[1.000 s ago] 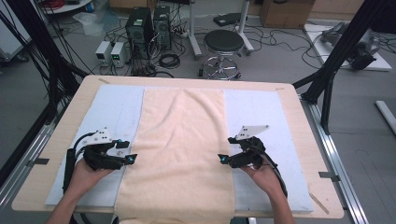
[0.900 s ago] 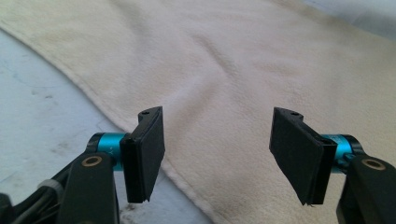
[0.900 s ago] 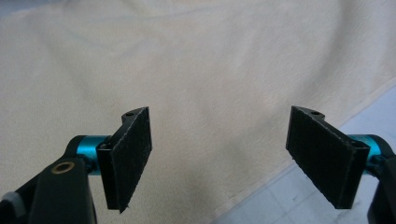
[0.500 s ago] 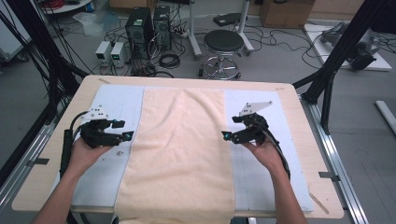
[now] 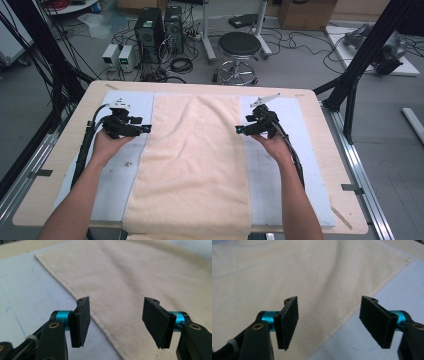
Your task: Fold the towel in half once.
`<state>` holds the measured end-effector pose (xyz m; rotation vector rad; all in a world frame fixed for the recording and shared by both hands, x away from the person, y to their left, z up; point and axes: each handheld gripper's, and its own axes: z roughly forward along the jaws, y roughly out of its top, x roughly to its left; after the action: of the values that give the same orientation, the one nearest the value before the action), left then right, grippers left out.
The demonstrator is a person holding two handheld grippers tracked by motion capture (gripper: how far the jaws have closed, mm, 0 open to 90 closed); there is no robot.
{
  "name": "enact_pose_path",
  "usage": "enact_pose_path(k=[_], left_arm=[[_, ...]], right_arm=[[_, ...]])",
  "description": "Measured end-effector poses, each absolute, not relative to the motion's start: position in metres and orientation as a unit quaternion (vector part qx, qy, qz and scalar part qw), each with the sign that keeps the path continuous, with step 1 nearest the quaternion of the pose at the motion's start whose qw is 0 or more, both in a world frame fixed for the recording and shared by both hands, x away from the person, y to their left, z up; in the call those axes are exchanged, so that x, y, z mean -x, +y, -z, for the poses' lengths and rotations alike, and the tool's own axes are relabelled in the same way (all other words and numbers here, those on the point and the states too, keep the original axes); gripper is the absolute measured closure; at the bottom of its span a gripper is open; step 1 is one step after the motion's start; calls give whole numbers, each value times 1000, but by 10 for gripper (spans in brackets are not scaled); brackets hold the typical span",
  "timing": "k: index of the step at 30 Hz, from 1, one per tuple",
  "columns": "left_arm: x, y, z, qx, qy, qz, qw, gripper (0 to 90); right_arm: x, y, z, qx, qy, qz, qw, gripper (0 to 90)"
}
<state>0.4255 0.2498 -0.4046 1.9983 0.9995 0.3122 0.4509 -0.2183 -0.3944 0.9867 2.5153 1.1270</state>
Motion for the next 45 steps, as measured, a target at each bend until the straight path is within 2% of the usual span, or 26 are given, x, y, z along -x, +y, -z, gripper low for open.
enact_pose_path(k=[5,12,13,17,20,25,30,34,39,42,45], left_arm=[[-433,241,419,-793,413,-119,432,441],[-436,233,438,-816,420,-103,384,452],[-434,231,438,-819,415,-118,379,451],[-432,229,437,-824,412,-148,361,579],[-432,228,437,-819,420,-150,361,644],[-431,226,437,-817,422,-136,368,819],[-434,232,436,-805,437,-111,385,852],[-433,240,425,-785,442,-107,421,854],[-430,256,406,-754,449,-108,467,855],[-427,259,392,-746,436,-113,490,856],[-429,259,376,-747,428,-117,495,856]], right_arm=[[-457,-208,407,-346,858,-364,113,426],[-460,-203,423,-360,864,-338,99,516],[-461,-203,425,-361,864,-338,95,533],[-460,-200,432,-364,865,-331,100,626],[-459,-199,432,-365,865,-329,104,706],[-459,-196,431,-359,868,-331,92,825],[-458,-197,425,-360,860,-355,65,851],[-458,-202,409,-357,852,-379,55,854],[-453,-209,382,-336,844,-411,72,857],[-451,-217,370,-336,840,-423,58,857],[-447,-219,350,-323,837,-435,73,857]])
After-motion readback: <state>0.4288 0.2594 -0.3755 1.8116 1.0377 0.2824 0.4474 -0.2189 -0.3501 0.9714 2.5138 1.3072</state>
